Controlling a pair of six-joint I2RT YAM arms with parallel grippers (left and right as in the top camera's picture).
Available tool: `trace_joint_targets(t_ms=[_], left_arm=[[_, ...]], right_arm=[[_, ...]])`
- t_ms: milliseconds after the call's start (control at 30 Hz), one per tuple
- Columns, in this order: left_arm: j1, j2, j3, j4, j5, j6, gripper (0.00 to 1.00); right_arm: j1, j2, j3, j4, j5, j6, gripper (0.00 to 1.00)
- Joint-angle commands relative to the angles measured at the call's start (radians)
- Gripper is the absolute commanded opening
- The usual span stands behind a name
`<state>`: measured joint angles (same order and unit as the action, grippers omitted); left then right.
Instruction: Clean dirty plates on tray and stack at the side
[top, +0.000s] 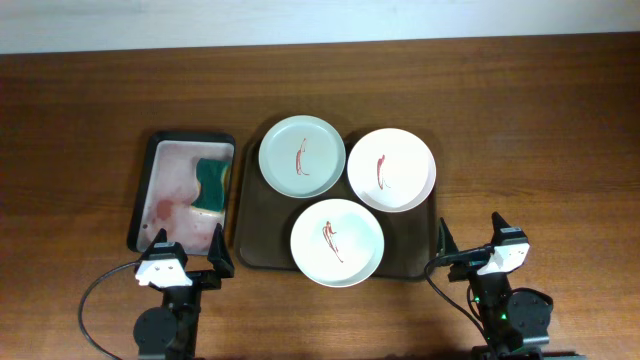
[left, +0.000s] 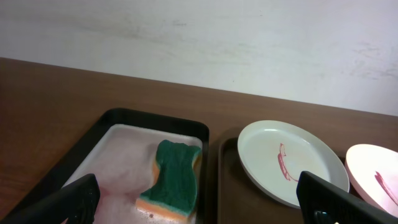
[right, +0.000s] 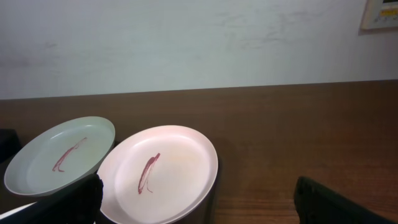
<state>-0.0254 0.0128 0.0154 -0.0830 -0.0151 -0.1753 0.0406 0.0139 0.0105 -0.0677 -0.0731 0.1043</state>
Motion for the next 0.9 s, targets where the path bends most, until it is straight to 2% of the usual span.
trace_joint_targets(t_ms=[0, 867], left_arm=[[0.005, -0.002, -0.006, -0.001, 0.008, 0.016, 0.99], [0.005, -0.001, 0.000, -0.010, 0.012, 0.016, 1.00]], right_arm=[[-0.002, -0.007, -0.005, -0.004, -0.013, 0.004, 0.99], [-0.002, -0.006, -0.005, -0.005, -0.013, 0.017, 0.99]])
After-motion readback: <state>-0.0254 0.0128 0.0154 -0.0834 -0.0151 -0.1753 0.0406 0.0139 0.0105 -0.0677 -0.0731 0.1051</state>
